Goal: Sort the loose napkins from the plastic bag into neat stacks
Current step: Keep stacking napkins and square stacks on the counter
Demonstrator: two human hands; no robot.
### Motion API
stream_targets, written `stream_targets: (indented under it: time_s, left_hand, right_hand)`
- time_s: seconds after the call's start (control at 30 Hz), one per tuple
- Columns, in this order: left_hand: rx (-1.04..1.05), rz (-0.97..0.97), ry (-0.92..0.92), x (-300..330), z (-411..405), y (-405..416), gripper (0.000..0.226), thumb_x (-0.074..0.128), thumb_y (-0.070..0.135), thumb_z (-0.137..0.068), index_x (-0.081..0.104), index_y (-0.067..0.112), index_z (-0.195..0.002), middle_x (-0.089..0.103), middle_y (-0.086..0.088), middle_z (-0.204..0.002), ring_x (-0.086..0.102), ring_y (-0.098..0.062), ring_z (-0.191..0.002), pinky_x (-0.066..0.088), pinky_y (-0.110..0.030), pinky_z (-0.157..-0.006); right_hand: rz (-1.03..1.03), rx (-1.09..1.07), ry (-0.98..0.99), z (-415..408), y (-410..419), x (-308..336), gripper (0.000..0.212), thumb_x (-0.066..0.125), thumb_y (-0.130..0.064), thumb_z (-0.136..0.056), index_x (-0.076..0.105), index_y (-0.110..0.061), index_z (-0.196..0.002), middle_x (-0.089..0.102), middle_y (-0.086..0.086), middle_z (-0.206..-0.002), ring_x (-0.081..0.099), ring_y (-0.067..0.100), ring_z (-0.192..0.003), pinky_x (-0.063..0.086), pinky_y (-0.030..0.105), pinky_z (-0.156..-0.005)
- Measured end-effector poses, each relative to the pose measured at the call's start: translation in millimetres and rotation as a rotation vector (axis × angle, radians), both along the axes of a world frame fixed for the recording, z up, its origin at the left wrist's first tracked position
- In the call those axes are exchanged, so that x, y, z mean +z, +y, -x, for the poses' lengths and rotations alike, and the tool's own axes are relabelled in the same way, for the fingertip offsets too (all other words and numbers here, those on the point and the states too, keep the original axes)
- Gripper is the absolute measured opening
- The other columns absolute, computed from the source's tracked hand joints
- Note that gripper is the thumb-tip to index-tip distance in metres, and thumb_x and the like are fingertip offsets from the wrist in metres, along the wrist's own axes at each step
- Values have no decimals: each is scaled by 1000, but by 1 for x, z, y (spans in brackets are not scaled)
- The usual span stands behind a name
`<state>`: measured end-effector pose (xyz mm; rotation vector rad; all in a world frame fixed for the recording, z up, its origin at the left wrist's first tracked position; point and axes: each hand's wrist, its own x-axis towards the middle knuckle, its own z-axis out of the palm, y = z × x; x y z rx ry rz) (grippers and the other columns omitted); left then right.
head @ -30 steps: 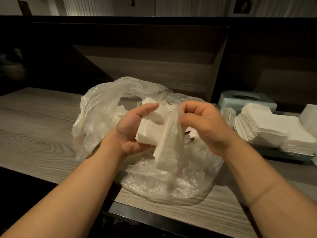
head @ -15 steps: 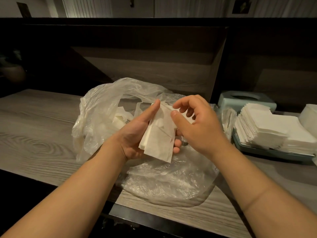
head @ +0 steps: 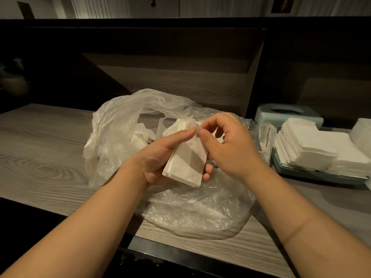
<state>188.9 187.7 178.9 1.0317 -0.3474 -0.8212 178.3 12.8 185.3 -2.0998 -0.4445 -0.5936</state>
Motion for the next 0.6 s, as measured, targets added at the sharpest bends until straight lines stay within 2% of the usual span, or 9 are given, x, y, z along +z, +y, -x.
stream_targets:
  time_s: [0.03,0.1,0.2,0.23,0.3,0.37,0.43,0.53,0.6]
  left_hand:
    - [10,0,11,0,0,0,63,82,38,-82,62,3,-130,63,-23,-106,64,-35,-93,55,-47,-90]
    - [71,6,38,0,-1,0,58,78,34,-83,62,2,-129,64,-23,-104,66,-35,-91,57,-46,-86]
    - [176,29,74,2,-4,1,49,74,35,-83,69,5,-121,69,-18,-106,70,-31,-90,59,-44,-81]
    - [204,42,90,2,-4,1,45,73,35,-83,73,5,-116,70,-17,-107,71,-30,-92,60,-43,-83]
    - [211,88,109,3,-3,-1,35,67,34,-88,78,6,-106,72,-16,-103,72,-29,-92,59,-42,-87]
    - [192,97,92,3,0,-3,33,61,32,-91,80,7,-101,74,-14,-98,74,-28,-89,60,-41,-86]
    - [187,76,76,3,0,-3,29,63,28,-91,78,7,-104,73,-14,-98,74,-28,-89,61,-40,-83]
    - [229,121,178,2,-5,1,45,71,33,-89,67,9,-126,68,-12,-109,69,-28,-99,57,-44,-95]
    - [310,163,217,2,-9,2,49,73,35,-86,65,9,-127,70,-12,-106,67,-26,-94,57,-43,-93]
  right_hand:
    - [-18,-3,5,0,0,-1,8,63,-27,-97,61,-34,-98,55,-17,-98,52,0,-93,41,17,-79]
    - [-51,29,28,1,-1,-3,24,63,-32,-98,56,-36,-121,55,-18,-111,52,0,-105,44,20,-84]
    - [-8,210,122,7,-4,-1,77,73,-53,-86,31,-45,-150,44,-18,-144,41,-6,-129,39,7,-93]
    - [58,255,153,8,-4,-1,97,80,-58,-77,20,-50,-153,35,-18,-152,38,-7,-133,40,9,-100]
    - [236,271,163,9,-1,-2,120,86,-62,-64,4,-59,-152,19,-26,-156,33,2,-141,40,38,-114]
    - [343,251,159,8,2,-5,123,86,-61,-63,0,-61,-151,16,-32,-151,22,7,-146,35,50,-117]
    - [312,263,158,5,1,-7,120,84,-63,-63,3,-60,-152,17,-34,-148,25,9,-145,39,47,-115]
    - [90,235,177,5,-1,-3,104,75,-68,-71,16,-51,-155,28,-22,-154,36,0,-135,42,13,-99]
    - [-17,139,159,1,-2,-3,72,61,-60,-89,31,-40,-151,45,-17,-143,42,-4,-127,37,10,-89]
